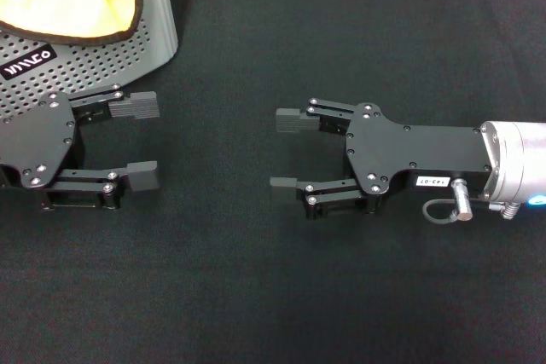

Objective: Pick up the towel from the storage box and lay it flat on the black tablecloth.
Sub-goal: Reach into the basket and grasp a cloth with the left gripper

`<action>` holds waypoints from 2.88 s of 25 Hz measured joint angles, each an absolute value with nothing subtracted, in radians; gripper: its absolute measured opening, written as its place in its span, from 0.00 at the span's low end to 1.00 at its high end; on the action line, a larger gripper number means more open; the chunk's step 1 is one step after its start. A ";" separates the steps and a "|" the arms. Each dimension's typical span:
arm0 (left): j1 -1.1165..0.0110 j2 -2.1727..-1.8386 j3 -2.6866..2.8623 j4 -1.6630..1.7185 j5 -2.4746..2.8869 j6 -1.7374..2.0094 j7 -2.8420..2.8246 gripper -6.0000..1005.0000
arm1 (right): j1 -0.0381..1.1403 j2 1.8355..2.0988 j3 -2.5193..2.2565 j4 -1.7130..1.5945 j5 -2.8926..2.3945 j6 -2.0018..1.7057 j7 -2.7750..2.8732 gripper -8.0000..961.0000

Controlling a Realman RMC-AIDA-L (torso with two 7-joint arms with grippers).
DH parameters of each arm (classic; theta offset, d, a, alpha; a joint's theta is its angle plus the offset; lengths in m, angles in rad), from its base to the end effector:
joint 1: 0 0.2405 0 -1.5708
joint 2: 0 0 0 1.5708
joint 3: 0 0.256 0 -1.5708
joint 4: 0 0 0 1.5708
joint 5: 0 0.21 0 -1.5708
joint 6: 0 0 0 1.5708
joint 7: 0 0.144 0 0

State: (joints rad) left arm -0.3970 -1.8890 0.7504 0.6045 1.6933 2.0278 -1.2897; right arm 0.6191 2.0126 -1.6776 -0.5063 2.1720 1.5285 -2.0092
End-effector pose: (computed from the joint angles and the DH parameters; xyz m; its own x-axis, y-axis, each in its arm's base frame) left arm -0.2724 0.2679 0.0856 0.6941 0.1904 0.6942 0.2566 -0.9665 0.0085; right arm 0.1567 0.3110 -0.0565 0.6820 -0.1361 -0.7186 -0.0967 -0.9907 0.0959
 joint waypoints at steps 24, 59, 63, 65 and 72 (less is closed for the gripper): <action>-0.417 -1.934 0.387 0.943 1.682 1.891 -1.604 0.83 | 0.617 2.011 -1.667 -0.492 2.170 1.426 -2.014 0.90; -0.538 -1.973 0.399 1.222 2.215 1.375 -1.785 0.76 | 0.540 2.025 -1.667 -0.421 2.178 1.367 -2.036 0.90; -0.539 -1.973 0.401 1.226 2.212 1.423 -1.792 0.75 | 0.541 2.025 -1.667 -0.417 2.179 1.357 -2.037 0.90; -0.541 -1.972 0.401 1.229 2.211 1.441 -1.793 0.71 | 0.542 2.025 -1.667 -0.416 2.180 1.357 -2.037 0.90; -0.543 -1.971 0.396 1.235 2.197 1.444 -1.801 0.42 | 0.537 2.025 -1.667 -0.416 2.180 1.357 -2.044 0.90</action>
